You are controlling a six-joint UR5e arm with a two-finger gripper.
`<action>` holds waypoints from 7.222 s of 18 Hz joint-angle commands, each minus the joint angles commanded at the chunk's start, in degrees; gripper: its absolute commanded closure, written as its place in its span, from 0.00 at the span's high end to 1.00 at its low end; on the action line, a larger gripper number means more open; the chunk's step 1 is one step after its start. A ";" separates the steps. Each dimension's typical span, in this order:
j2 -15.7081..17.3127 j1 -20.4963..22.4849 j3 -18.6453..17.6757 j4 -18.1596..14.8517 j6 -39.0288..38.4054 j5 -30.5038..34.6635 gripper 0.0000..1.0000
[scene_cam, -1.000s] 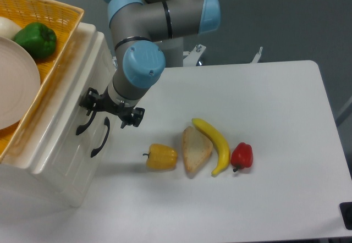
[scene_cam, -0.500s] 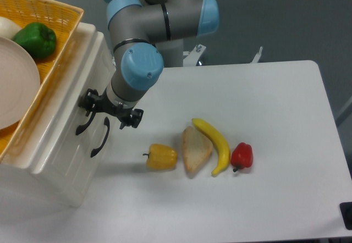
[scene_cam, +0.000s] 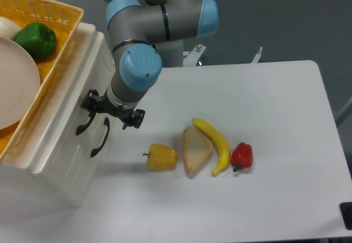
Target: Slide the top white drawer open
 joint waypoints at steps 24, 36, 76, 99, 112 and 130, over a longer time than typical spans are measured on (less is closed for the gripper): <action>-0.70 1.32 1.49 0.35 0.62 3.69 1.00; -1.49 3.34 2.73 0.26 3.08 4.75 1.00; -3.16 13.18 5.71 0.00 7.82 5.01 1.00; -3.08 14.94 4.92 0.35 9.58 2.99 1.00; -2.37 14.94 4.75 -0.44 9.58 0.97 1.00; -4.30 17.67 4.40 5.54 34.51 12.83 1.00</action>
